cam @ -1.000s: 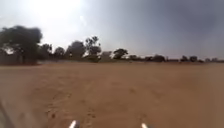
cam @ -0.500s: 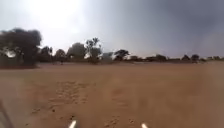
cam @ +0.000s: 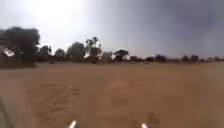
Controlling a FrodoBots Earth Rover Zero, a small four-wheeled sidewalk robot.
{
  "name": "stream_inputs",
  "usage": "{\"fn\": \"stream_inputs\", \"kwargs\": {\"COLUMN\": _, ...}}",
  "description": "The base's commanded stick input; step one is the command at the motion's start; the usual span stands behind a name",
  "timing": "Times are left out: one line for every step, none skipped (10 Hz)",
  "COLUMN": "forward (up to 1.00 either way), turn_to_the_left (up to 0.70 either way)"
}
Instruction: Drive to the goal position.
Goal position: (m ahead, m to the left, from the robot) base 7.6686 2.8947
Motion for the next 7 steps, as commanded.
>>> {"fn": "stream_inputs", "kwargs": {"forward": 1.00, "turn_to_the_left": 0.00}}
{"fn": "stream_inputs", "kwargs": {"forward": 1.00, "turn_to_the_left": 0.00}}
{"fn": "stream_inputs", "kwargs": {"forward": 1.00, "turn_to_the_left": 0.00}}
{"fn": "stream_inputs", "kwargs": {"forward": 1.00, "turn_to_the_left": 0.00}}
{"fn": "stream_inputs", "kwargs": {"forward": 1.00, "turn_to_the_left": 0.00}}
{"fn": "stream_inputs", "kwargs": {"forward": 1.00, "turn_to_the_left": 0.00}}
{"fn": "stream_inputs", "kwargs": {"forward": 1.00, "turn_to_the_left": 0.00}}
